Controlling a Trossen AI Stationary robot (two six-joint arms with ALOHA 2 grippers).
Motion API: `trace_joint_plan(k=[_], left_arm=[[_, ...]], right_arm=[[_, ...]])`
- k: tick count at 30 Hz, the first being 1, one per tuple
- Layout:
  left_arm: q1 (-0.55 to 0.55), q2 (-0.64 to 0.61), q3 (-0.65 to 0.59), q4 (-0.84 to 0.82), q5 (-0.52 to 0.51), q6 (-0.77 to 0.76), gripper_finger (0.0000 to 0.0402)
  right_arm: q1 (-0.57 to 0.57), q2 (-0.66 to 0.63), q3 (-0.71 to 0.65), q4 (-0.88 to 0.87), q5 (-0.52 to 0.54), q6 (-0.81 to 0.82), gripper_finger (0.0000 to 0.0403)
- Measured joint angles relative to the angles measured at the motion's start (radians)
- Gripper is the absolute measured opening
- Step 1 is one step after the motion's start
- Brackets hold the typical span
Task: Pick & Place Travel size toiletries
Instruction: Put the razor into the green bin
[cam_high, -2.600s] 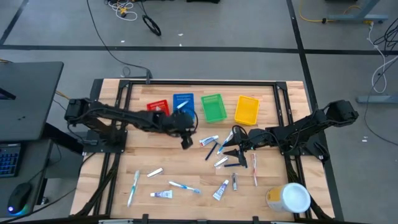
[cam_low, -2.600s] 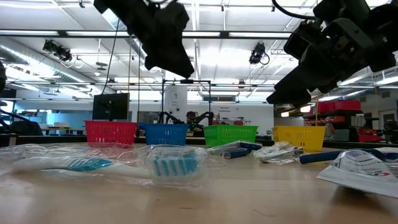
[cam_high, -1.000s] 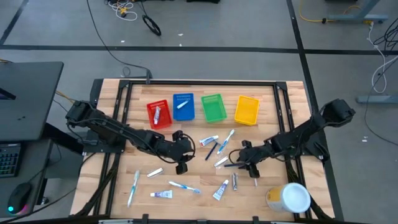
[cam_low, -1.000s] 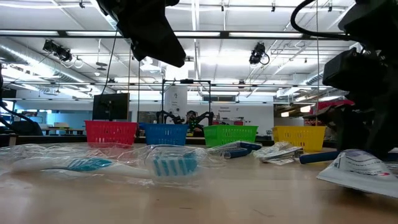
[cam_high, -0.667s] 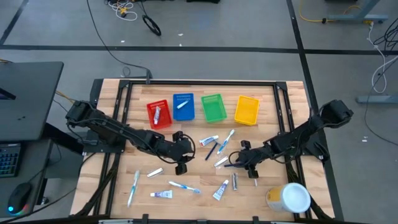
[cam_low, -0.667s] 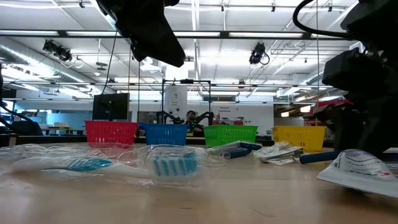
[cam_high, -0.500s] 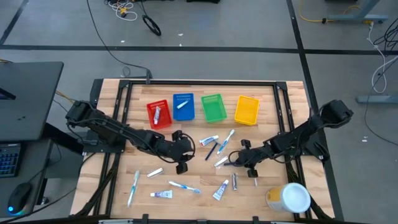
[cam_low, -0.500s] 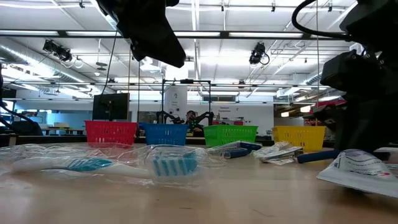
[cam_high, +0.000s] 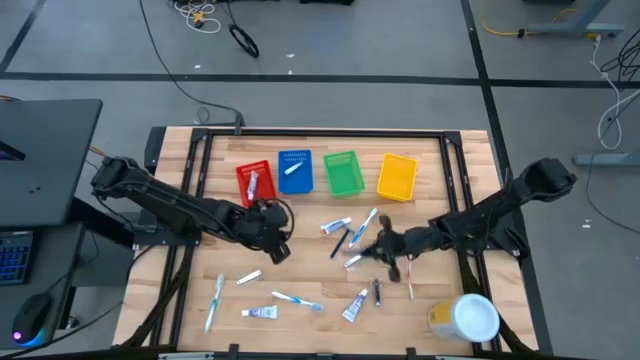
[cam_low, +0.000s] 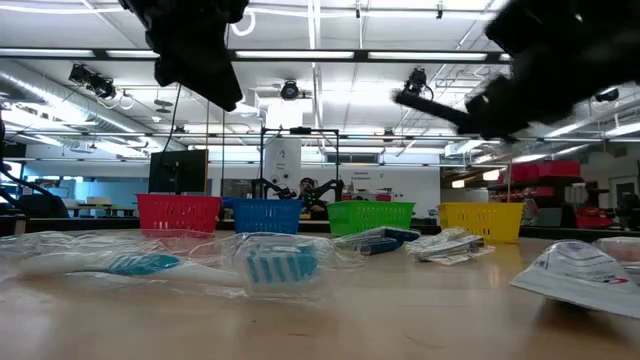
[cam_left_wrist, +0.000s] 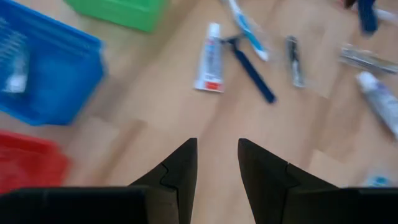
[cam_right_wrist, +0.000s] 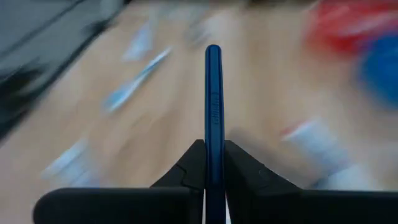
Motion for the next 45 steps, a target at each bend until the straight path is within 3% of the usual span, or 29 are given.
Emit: trace_joint_plan(k=[6,9,19,28,33,36,42,45], left_arm=[[0.0,-0.011,0.0,-0.023,-0.072,0.058,0.0125],[0.0,-0.011,0.0,-0.024,-0.07,0.061,0.0126],[0.0,-0.01,0.0,-0.023,-0.094,0.056,0.0125],[0.0,-0.01,0.0,-0.023,-0.132,0.081,0.0125],[0.001,-0.009,0.0,-0.023,-0.137,0.081,0.0125],[0.001,-0.009,0.0,-0.022,-0.137,0.08,0.0125],[0.001,-0.009,0.0,-0.023,-0.137,0.083,0.0125],[0.001,-0.009,0.0,-0.023,-0.137,0.083,0.0125]], right_arm=[[-0.105,-0.005,0.064,0.168,0.384,-0.099,0.0036],[-0.195,-0.005,0.069,0.188,0.456,-0.098,0.0036],[-0.496,0.102,0.071,0.185,0.219,0.168,0.0043],[-0.579,0.306,0.071,0.407,0.116,0.176,0.0048],[-0.587,0.4,0.121,0.382,0.113,0.155,0.0049],[-0.592,0.425,0.187,0.292,0.114,0.093,0.005],[-0.616,0.433,0.363,-0.221,0.111,0.145,0.005],[-0.62,0.433,0.411,-0.315,0.113,0.17,0.005]])
